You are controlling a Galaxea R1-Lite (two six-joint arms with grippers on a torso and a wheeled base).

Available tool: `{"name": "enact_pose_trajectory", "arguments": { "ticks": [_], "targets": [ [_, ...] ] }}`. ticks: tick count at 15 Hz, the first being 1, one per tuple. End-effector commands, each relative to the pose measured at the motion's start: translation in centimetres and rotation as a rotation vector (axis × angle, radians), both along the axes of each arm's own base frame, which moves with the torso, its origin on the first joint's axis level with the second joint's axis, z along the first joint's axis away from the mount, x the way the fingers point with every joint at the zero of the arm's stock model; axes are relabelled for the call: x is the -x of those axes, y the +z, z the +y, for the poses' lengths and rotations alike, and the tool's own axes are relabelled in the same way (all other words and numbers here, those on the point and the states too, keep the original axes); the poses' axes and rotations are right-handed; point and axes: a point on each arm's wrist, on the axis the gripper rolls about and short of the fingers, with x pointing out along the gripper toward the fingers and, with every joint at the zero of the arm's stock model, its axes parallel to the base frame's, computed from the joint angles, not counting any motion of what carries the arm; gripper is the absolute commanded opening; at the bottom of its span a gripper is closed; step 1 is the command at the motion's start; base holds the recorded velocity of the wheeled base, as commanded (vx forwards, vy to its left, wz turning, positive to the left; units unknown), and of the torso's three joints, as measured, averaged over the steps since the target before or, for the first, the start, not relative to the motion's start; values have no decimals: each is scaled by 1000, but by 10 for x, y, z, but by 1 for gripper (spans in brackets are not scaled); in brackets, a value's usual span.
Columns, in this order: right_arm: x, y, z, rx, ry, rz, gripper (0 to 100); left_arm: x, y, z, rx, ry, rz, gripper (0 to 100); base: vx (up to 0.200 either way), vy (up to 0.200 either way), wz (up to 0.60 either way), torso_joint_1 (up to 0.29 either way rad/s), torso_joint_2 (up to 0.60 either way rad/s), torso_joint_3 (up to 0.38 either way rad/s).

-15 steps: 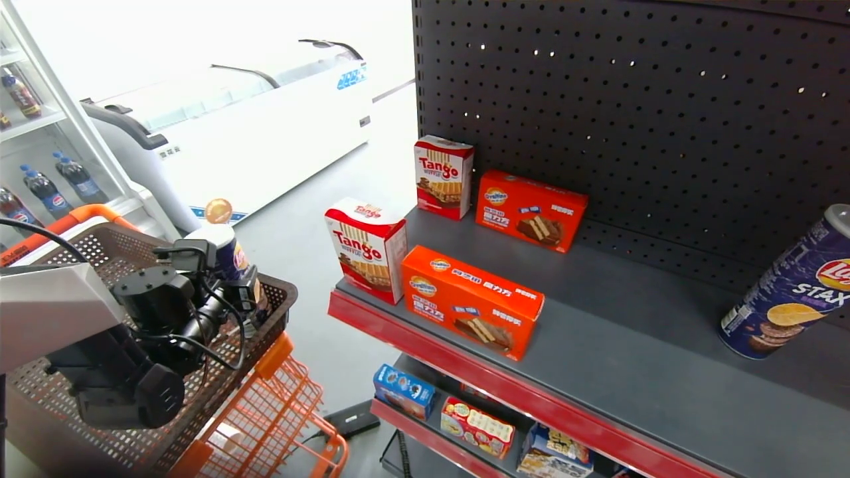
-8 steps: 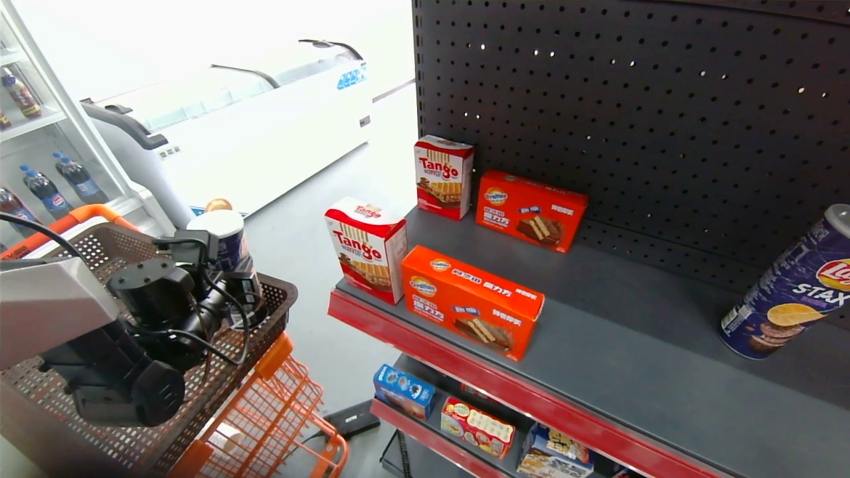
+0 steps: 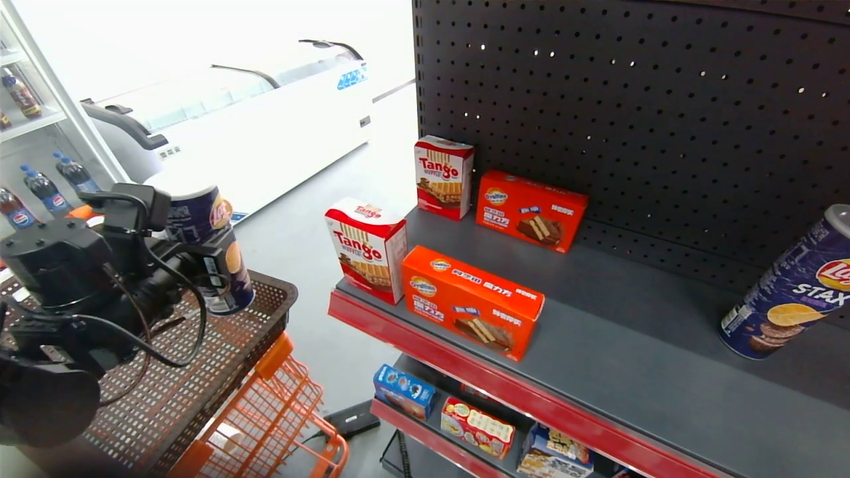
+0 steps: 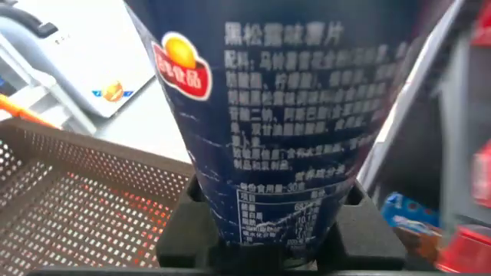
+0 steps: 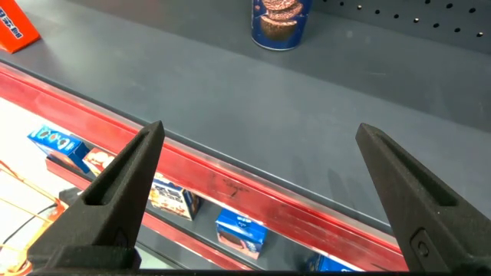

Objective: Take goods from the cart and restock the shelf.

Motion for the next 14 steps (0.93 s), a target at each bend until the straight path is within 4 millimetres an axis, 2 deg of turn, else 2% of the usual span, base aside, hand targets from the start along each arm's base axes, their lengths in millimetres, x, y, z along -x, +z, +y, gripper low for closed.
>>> {"name": "enact_pose_trajectory", "arguments": {
  "ticks": [1, 3, 6, 8, 11, 14],
  "targets": [
    [0, 0, 0, 1, 0, 0, 100, 41, 35, -15, -1, -82, -101, 0, 0, 0, 0, 0, 0, 0],
    [0, 0, 0, 1, -1, 0, 100, 54, 39, -24, 0, -145, -74, 0, 0, 0, 0, 0, 0, 0],
    [0, 0, 0, 1, 0, 0, 100, 89, 45, -44, 41, -368, -71, 0, 0, 0, 0, 0, 0, 0],
    [0, 0, 0, 1, 0, 0, 100, 100, 49, -57, 34, -537, -37, 0, 0, 0, 0, 0, 0, 0],
    [0, 0, 0, 1, 0, 0, 100, 118, 54, -72, 41, -656, -19, 0, 0, 0, 0, 0, 0, 0],
    [0, 0, 0, 1, 0, 0, 100, 135, 51, -77, 53, -764, 47, 0, 0, 0, 0, 0, 0, 0]
  ]
}}
